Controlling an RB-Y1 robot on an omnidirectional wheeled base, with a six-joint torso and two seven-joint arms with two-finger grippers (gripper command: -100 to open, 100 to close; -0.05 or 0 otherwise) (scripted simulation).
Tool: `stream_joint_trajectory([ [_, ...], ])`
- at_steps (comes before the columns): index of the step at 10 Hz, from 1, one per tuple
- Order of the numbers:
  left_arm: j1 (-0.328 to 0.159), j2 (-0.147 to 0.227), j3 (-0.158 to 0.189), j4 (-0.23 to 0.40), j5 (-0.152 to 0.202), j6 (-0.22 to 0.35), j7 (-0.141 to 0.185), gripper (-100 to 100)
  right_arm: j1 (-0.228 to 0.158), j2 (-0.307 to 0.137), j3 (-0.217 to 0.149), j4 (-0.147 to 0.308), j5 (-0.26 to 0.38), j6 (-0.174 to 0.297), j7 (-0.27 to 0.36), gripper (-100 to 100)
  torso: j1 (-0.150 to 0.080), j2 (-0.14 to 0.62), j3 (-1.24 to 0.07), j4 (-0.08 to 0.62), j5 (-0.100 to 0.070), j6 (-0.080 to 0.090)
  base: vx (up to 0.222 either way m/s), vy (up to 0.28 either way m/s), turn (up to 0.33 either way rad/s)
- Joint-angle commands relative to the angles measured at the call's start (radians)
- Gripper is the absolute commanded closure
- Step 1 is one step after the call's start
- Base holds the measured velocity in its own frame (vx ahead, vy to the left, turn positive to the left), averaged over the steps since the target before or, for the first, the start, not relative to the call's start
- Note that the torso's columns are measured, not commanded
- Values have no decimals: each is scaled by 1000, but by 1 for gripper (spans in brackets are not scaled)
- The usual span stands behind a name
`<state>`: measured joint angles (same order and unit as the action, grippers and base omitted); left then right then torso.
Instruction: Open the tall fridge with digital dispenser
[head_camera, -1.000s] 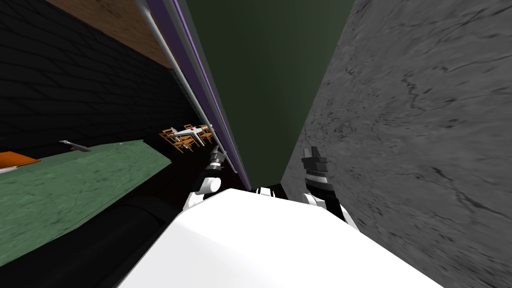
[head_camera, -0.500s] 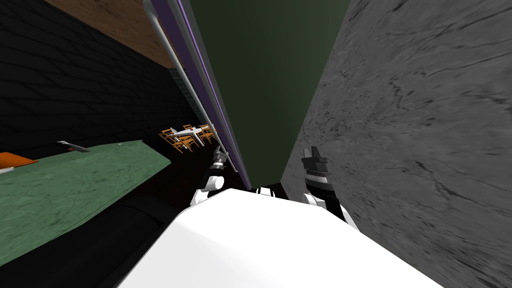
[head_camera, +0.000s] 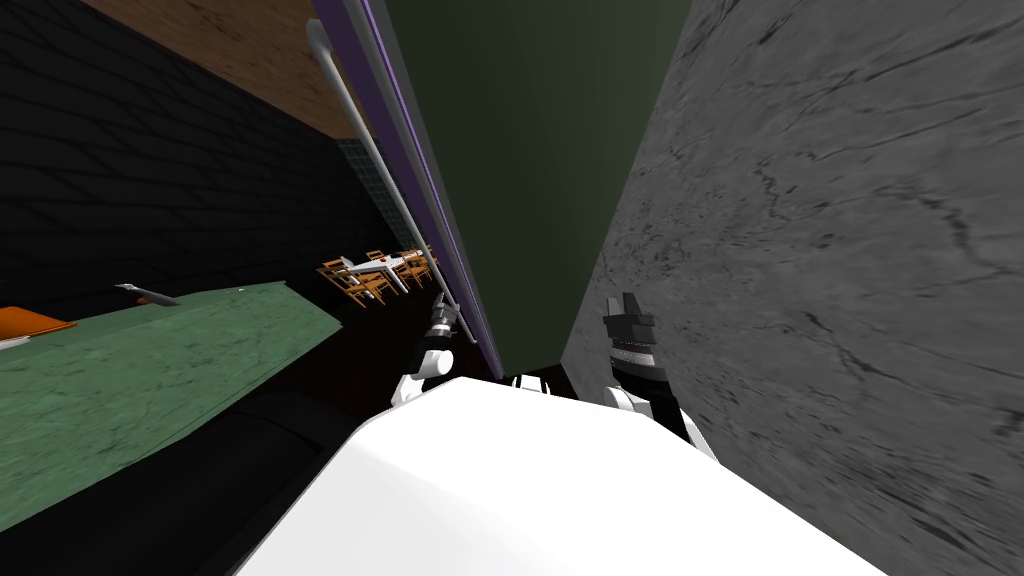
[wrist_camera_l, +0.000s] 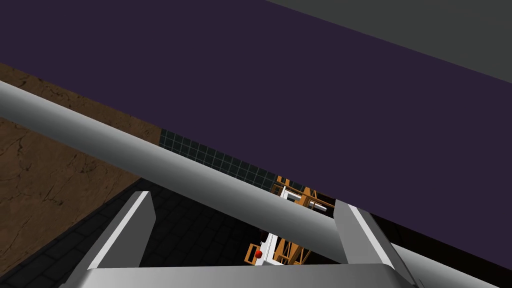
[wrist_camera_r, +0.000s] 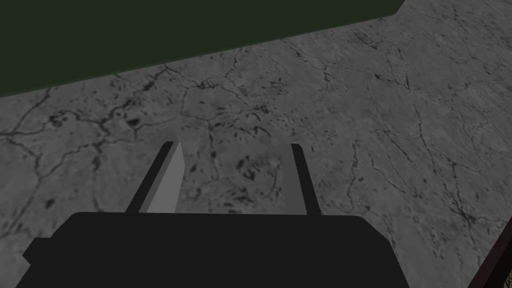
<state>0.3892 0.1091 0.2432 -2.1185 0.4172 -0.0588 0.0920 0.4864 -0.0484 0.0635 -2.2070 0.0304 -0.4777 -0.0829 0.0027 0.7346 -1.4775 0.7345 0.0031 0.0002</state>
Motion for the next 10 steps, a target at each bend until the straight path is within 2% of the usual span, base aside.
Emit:
stream_joint_trajectory([
  [1,-16,3,-12,54,-9,-28,-4,-100,0,0,0,0,0,0,0,0,1,-1,-1,0,0,0,-29,7,-6],
  [7,-57,3,-32,148,-29,-82,-14,-100,0,0,0,0,0,0,0,0,1,-2,-1,-1,1,1,-24,8,-12],
  [10,-82,-13,-44,204,-41,-114,-20,-100,0,0,0,0,0,0,0,0,0,0,0,0,0,0,-29,11,-14],
])
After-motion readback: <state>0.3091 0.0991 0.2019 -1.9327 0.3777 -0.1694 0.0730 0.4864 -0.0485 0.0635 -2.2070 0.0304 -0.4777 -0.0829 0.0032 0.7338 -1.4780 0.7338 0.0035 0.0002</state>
